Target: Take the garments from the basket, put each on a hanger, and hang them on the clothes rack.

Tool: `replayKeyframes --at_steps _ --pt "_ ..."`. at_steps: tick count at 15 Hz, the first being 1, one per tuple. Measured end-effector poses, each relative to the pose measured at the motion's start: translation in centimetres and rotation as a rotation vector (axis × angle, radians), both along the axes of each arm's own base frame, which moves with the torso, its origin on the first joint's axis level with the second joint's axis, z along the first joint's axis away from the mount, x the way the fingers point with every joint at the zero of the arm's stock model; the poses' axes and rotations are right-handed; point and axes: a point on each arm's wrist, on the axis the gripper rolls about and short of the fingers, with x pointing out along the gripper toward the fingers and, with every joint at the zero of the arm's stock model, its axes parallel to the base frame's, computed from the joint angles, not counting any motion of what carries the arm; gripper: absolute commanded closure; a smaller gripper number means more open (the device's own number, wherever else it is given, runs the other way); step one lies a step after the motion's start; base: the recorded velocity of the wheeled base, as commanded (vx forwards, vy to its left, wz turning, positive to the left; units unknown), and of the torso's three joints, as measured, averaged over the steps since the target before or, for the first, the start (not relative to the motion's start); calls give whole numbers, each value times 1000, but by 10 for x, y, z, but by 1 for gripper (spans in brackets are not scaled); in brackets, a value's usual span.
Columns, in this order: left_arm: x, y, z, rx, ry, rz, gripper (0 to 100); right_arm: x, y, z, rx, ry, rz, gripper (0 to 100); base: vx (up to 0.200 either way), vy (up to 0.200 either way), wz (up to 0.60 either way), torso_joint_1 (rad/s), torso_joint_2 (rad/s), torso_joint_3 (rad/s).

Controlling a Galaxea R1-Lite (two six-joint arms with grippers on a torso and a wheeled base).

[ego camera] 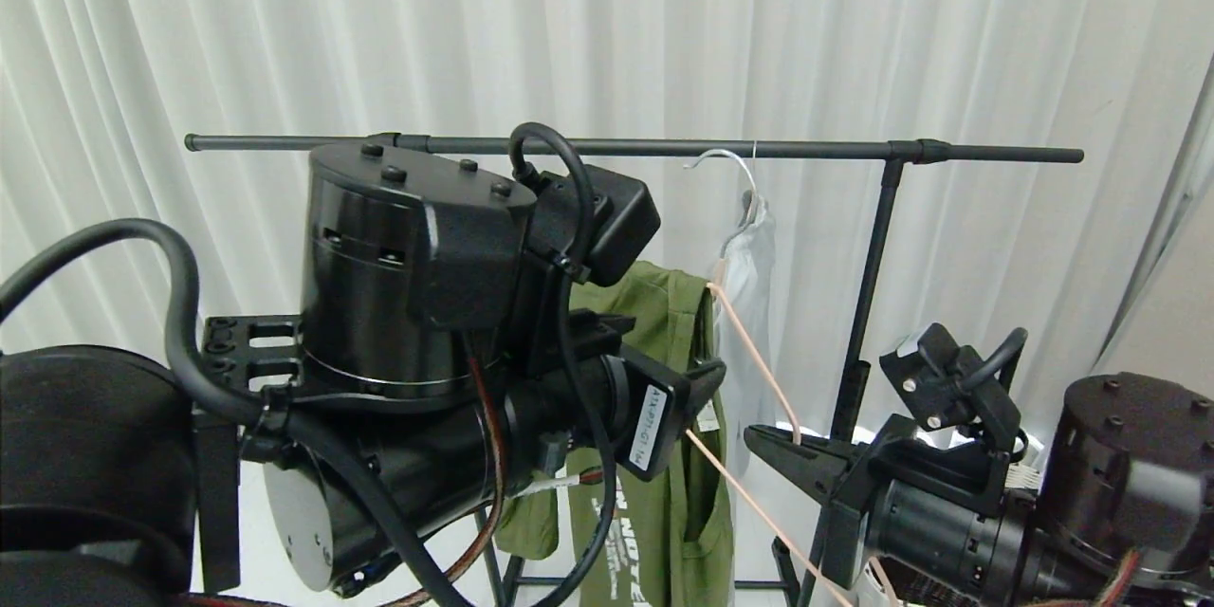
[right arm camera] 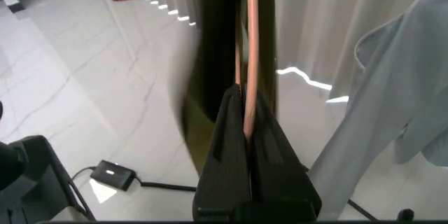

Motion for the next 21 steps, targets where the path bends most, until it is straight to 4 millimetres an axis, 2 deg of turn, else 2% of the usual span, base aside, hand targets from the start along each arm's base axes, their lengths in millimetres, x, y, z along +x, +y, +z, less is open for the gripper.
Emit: replayKeyframes --at_steps 3,6,8,12,16,18,21 --pt "-7 8 -8 26 9 21 0 -1 -1 3 -2 -45 5 100 0 0 0 0 0 0" --pt "-17 24 -7 18 -38 56 0 -8 -11 -2 -37 -55 6 100 0 0 0 0 0 0" --pt "-26 39 -8 75 -109 40 0 -19 -18 -9 -57 -62 31 100 0 0 0 0 0 0" --pt "-45 73 -16 151 -172 -7 0 -36 -19 -20 -116 -96 157 100 0 0 0 0 0 0" --pt "-69 96 -31 175 -197 -210 0 -43 -23 -30 -184 -147 293 100 0 0 0 0 0 0" --pt "-79 104 -50 215 -167 -285 0 -48 -29 -40 -242 -167 358 100 0 0 0 0 0 0" --pt "-89 103 -68 224 -104 -418 0 -59 -32 -51 -291 -161 416 100 0 0 0 0 0 0"
